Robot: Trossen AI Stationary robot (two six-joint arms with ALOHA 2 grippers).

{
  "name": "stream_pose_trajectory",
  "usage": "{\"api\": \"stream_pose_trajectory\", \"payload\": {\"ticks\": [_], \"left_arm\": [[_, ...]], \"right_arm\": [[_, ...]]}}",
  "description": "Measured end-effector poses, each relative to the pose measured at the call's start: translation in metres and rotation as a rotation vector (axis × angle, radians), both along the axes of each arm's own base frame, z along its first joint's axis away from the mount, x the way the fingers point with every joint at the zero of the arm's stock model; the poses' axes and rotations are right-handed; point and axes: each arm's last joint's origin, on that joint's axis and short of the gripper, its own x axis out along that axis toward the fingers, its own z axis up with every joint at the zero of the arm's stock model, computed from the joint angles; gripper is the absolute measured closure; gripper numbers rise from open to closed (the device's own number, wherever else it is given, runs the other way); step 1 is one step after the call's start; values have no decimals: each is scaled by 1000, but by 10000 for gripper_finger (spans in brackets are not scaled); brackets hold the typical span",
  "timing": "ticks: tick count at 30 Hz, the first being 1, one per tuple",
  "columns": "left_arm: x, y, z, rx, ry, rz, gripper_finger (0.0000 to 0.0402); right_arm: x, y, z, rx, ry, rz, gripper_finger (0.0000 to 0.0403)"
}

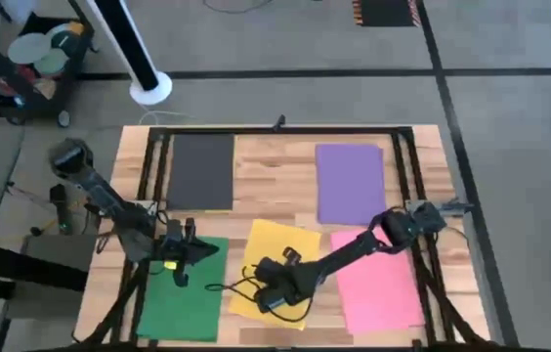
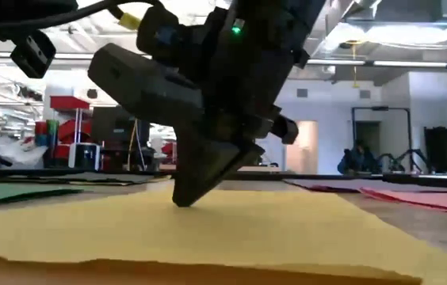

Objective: Organize paper
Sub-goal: Put the yellow paper on the bottom center of the table, then put the black paper on the top center of the table

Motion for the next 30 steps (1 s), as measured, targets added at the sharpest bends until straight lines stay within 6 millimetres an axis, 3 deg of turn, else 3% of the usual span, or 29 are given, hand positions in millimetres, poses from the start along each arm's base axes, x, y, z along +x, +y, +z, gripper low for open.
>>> {"api": "stream_pose_trajectory", "payload": {"ticks": [11, 19, 25, 30], "left_arm": [[0, 0, 0, 2, 1, -1, 401], [0, 0, -1, 5, 6, -1, 401], [0, -1, -1, 13, 11, -18, 401], [-5, -6, -3, 29, 20, -73, 401]], "right_arm": [[-8, 24, 0, 67, 51, 182, 403], [-2, 30, 13, 48, 30, 235, 403], [11, 33, 44, -47, -50, 301, 403], [26, 15, 72, -176, -87, 333, 403]]}}
